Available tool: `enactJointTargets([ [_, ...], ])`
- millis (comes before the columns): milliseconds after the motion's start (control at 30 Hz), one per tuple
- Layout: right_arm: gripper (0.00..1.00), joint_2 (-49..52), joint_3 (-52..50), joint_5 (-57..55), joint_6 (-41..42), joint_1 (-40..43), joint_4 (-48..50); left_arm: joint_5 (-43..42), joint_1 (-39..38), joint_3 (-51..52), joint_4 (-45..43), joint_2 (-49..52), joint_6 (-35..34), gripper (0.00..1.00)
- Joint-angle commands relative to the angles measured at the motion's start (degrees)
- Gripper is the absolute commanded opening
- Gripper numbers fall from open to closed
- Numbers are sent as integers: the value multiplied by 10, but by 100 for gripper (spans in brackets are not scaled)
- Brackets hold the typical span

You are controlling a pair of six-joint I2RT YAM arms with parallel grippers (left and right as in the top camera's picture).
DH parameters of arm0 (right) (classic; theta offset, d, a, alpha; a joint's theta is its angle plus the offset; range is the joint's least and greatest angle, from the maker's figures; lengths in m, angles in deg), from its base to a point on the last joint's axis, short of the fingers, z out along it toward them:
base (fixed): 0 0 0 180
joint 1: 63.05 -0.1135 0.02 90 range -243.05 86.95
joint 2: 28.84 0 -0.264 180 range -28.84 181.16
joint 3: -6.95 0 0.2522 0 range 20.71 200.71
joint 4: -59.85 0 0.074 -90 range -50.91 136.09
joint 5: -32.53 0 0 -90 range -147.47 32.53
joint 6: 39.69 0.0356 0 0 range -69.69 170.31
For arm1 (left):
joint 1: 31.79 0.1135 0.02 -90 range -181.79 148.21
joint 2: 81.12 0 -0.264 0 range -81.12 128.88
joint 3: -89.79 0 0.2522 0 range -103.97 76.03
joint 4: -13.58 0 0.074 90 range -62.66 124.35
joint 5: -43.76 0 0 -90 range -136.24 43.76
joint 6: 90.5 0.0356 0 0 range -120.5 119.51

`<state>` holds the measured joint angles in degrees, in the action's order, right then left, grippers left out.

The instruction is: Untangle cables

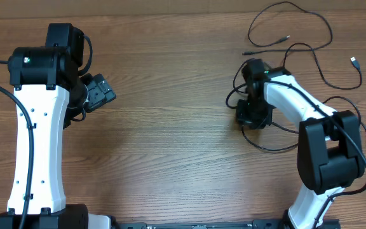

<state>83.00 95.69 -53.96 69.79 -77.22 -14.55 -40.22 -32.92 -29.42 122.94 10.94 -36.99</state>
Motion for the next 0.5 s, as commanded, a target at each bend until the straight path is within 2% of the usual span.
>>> enactJointTargets([
  [0,33,-3,-16,-22,2,-17,15,-1,0,3,-1,1,3,100],
  [233,26,-3,-30,-26,15,-22,36,-1,0,3,-1,1,3,100],
  [367,25,-3,-30,-28,14,-22,36,-1,0,3,-1,1,3,99],
  [467,17,-3,-30,-31,14,-22,37,-1,0,3,-1,1,3,99],
])
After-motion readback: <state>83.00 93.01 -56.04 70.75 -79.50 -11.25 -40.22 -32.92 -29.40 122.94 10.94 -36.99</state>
